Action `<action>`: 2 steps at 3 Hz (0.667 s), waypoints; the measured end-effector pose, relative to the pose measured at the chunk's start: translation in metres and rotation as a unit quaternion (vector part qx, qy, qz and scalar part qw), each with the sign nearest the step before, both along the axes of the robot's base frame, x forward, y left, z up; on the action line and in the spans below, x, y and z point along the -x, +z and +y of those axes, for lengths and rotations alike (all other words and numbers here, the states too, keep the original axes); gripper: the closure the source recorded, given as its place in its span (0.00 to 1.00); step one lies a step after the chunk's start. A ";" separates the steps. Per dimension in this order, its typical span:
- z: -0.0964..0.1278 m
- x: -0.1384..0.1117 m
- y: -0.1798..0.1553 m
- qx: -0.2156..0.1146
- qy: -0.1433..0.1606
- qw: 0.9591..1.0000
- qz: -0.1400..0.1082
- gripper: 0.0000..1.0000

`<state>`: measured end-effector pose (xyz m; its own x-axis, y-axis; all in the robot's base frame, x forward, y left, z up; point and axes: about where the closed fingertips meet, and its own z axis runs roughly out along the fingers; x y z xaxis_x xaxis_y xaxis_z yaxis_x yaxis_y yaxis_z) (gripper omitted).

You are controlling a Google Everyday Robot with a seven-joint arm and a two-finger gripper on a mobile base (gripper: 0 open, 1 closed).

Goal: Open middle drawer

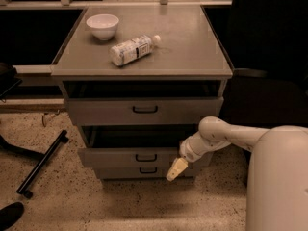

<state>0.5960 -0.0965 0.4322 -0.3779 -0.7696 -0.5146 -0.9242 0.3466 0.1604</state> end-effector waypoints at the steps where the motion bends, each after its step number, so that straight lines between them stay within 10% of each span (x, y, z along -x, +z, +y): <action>1: 0.003 0.010 -0.001 -0.011 -0.006 1.000 0.012 0.00; 2: 0.001 0.019 0.001 -0.016 -0.013 1.000 0.020 0.00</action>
Offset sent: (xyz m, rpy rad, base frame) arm -0.2483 -0.0625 -0.0755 0.2912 0.4156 -0.3344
